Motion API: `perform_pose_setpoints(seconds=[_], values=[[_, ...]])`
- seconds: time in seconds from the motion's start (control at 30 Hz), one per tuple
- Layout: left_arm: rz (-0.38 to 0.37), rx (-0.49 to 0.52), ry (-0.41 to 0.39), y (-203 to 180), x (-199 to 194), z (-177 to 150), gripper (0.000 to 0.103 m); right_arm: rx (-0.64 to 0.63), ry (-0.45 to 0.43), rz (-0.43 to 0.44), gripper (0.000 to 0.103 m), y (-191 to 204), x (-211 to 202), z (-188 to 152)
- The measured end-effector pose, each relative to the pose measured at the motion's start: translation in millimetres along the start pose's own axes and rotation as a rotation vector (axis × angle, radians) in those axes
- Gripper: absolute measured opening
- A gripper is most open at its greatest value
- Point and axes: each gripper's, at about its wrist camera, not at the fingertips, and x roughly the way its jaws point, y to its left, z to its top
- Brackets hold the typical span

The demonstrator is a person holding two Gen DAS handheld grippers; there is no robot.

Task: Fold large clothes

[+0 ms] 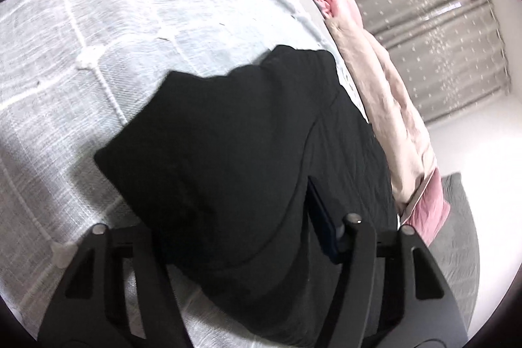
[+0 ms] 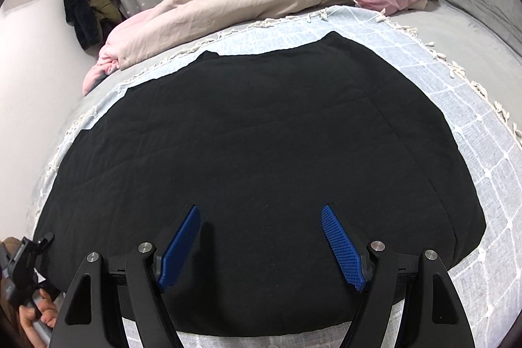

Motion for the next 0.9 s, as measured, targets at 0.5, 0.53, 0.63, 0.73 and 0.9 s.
perform_pose_setpoints(seconds=[0.5,0.53,0.63,0.73,0.9], values=[[-0.115,0.539,-0.239,-159.1,-71.7,-48.6,0.029,0.006,0.072,0.081,0.078,-16.9,6.7,-4.2],[-0.134,0.579,-0.235,-172.5,-73.1,-56.3,0.028,0.02,0.073,0.094,0.078,-19.3,6.0,-3.4],[-0.188,0.68,-0.196,-207.3,-70.3,-81.8,0.028,0.075,0.072,0.145,0.078,-29.2,0.7,0.5],[-0.23,0.758,-0.14,-232.3,-61.5,-106.3,0.027,0.156,0.056,0.192,0.078,-45.1,-8.3,5.8],[-0.221,0.987,-0.021,-260.6,-30.5,-167.0,0.027,0.269,-0.015,0.197,0.078,-83.8,-28.0,15.9]])
